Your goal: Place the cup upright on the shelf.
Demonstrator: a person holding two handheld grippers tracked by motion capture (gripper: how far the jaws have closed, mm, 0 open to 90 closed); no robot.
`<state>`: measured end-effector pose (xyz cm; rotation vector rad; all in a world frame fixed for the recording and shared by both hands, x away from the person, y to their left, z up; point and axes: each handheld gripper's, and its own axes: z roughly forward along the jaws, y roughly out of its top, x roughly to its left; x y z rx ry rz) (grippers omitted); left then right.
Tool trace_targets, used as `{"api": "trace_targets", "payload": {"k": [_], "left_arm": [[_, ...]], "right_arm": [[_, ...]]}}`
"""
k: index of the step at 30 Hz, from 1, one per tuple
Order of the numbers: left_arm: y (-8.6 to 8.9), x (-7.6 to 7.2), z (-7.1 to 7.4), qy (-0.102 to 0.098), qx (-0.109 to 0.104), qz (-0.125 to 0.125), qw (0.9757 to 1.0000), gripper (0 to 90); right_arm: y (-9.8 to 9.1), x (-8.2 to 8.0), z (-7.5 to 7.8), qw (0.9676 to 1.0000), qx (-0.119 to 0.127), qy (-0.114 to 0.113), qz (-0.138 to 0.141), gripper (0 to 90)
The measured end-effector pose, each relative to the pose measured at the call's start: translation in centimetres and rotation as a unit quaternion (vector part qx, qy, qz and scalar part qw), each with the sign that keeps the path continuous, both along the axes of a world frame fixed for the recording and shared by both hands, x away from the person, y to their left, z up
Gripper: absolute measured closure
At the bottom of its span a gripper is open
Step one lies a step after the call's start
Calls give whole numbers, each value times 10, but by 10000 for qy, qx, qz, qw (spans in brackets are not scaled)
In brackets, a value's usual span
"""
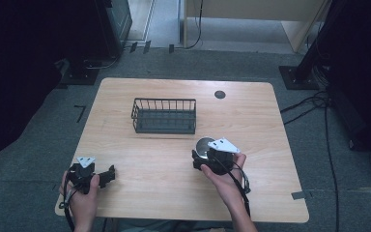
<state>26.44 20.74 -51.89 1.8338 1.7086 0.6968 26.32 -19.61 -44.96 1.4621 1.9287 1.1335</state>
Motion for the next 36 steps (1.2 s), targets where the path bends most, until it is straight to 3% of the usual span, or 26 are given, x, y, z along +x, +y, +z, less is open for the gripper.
{"api": "trace_targets", "payload": {"k": [19,36], "left_arm": [[0,0,0,-8,-6,6,10000,0],[0,0,0,-7,-4,6,10000,0]], "right_arm": [[29,26,16,9994,-69,-295,182,182],[43,44,30,9970,128,-714,287,183]]}}
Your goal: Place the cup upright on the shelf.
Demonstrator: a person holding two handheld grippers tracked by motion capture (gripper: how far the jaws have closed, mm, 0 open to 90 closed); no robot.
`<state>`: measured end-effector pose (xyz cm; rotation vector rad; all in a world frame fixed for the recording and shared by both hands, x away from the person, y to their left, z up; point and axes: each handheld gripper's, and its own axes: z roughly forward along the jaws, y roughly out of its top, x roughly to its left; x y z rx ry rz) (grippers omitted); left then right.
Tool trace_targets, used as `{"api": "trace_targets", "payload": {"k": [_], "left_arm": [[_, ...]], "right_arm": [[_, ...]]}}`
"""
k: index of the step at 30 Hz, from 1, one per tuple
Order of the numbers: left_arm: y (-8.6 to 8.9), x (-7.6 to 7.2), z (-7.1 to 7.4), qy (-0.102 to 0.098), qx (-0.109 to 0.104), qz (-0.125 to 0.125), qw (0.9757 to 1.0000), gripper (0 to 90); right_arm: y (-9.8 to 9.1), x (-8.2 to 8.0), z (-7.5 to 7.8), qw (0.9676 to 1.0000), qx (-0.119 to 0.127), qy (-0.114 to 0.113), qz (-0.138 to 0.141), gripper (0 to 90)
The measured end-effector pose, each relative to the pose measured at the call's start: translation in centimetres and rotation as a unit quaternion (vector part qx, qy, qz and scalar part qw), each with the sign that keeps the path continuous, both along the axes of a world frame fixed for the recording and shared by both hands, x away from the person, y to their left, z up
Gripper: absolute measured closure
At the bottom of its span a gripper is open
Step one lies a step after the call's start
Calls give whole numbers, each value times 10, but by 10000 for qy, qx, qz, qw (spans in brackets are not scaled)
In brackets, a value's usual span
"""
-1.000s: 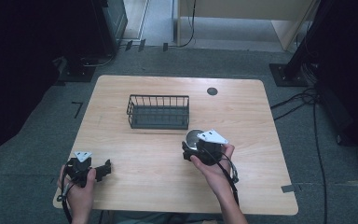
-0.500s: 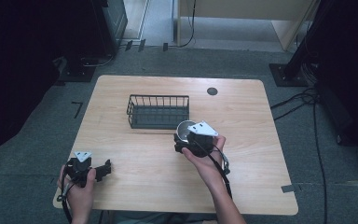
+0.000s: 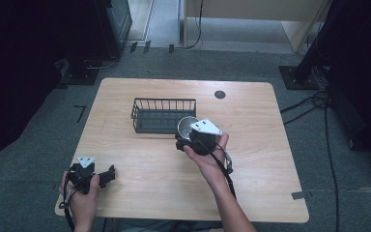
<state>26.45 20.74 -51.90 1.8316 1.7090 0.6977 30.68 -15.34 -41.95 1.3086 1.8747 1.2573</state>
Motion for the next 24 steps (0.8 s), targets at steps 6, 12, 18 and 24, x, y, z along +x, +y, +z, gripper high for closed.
{"api": "trace_targets", "payload": {"k": [6,12,18,24], "left_arm": [[0,0,0,-1,-1,0,10000,0],[0,0,0,0,-1,0,10000,0],[0,0,0,-11,-12,9,10000,0],[0,0,0,-10,-11,7,10000,0]], "right_arm": [[3,7,6,9998,23,-191,-16,183],[7,16,12,9992,79,-392,-92,183],[9,27,19,9984,93,-530,-155,183],[13,41,22,9977,61,-644,-193,183]]}}
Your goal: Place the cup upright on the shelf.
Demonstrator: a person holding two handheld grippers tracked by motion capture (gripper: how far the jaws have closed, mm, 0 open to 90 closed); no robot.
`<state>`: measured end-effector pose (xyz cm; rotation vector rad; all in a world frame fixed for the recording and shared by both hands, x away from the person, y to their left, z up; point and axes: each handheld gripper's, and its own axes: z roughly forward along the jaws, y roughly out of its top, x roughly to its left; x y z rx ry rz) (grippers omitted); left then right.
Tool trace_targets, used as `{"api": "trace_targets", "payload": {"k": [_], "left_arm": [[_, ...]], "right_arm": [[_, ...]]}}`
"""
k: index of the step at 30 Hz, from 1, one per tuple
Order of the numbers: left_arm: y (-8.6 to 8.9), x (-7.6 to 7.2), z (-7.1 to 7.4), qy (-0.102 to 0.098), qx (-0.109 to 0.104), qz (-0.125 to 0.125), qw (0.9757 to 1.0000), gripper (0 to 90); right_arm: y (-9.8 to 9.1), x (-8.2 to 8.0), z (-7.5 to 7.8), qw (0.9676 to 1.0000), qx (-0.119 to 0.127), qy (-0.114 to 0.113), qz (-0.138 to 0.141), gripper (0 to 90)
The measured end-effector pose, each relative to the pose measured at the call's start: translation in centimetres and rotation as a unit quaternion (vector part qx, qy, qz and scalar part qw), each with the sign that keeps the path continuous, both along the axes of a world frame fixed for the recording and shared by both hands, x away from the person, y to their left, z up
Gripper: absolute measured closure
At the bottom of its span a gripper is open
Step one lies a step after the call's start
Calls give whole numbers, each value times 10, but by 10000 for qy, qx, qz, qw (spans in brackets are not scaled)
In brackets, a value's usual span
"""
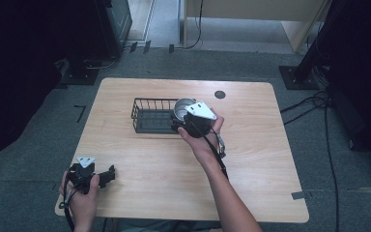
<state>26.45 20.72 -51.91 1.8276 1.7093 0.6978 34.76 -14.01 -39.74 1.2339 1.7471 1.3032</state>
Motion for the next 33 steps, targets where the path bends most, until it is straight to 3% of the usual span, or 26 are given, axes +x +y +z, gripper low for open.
{"api": "trace_targets", "payload": {"k": [21,33], "left_arm": [[0,0,0,11,4,-4,10000,0],[0,0,0,14,6,-5,10000,0]], "right_arm": [[25,51,-3,9998,-143,109,-43,183],[31,70,-15,9991,-196,352,-131,183]]}}
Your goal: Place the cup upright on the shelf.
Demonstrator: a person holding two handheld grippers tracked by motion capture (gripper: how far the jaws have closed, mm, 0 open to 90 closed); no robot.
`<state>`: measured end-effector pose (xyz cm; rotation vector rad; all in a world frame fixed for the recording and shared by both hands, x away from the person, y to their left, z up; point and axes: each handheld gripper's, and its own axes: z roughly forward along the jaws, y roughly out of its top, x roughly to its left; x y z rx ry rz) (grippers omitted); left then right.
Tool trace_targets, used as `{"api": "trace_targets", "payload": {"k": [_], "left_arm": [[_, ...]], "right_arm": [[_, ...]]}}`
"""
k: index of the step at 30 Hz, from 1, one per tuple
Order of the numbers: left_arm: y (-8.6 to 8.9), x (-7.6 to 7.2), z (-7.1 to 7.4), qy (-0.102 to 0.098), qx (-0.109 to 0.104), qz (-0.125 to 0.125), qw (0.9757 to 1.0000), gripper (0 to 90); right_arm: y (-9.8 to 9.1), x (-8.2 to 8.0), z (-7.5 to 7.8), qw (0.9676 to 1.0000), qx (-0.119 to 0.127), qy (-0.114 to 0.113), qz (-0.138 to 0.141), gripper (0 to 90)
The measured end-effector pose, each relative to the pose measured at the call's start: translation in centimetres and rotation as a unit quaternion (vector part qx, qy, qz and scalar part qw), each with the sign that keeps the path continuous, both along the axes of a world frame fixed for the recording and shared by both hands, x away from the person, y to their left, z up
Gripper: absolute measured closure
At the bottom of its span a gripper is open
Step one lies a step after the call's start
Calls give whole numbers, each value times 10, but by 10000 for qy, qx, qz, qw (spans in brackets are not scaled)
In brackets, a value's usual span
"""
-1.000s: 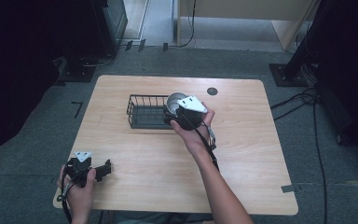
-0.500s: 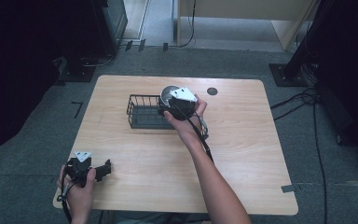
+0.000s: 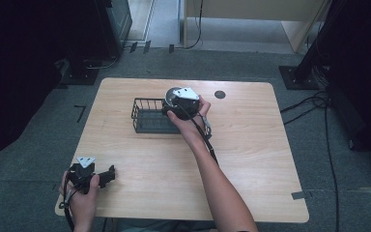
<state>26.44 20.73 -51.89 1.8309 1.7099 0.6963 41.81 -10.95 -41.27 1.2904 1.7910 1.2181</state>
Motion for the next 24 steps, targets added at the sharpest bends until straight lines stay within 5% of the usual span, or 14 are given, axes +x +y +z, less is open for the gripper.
{"api": "trace_targets", "payload": {"k": [24], "left_arm": [[0,0,0,1,1,0,10000,0]], "right_arm": [[9,15,-31,9972,-255,699,12,181]]}}
